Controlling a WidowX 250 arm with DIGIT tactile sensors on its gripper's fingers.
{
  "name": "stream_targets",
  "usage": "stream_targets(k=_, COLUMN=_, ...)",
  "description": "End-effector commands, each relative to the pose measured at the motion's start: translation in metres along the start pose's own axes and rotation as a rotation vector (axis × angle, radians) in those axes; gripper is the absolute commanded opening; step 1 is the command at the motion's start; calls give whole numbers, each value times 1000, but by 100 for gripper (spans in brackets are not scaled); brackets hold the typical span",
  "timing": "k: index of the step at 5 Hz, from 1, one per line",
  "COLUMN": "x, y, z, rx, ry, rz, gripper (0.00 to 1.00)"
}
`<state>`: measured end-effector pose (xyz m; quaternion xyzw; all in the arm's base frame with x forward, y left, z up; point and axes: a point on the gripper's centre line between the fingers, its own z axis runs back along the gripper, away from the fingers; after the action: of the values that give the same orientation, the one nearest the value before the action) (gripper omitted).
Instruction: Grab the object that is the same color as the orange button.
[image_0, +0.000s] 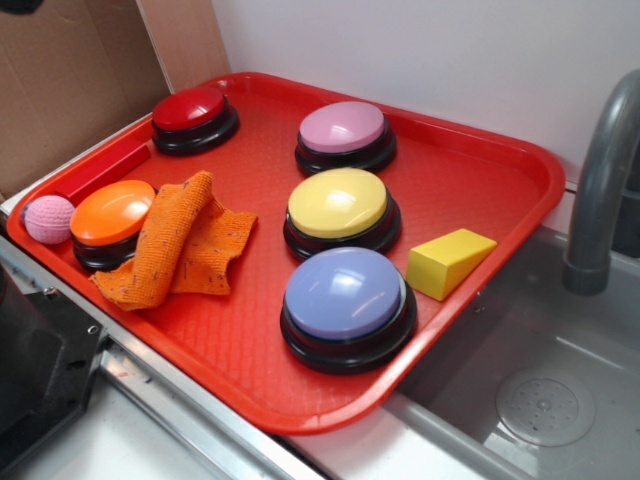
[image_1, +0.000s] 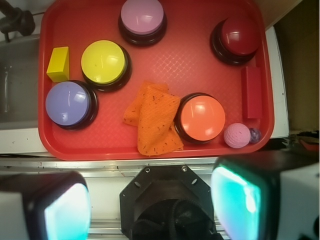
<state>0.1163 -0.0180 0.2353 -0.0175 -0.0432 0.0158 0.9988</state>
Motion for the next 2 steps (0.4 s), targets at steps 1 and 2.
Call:
stream_targets(k=1, x=0, y=0, z=0, rx=0, ry=0, rz=0, gripper=100)
stream_targets(k=2, x=6, y=-4, z=-36, rx=7, ry=12, rz=135, gripper=100)
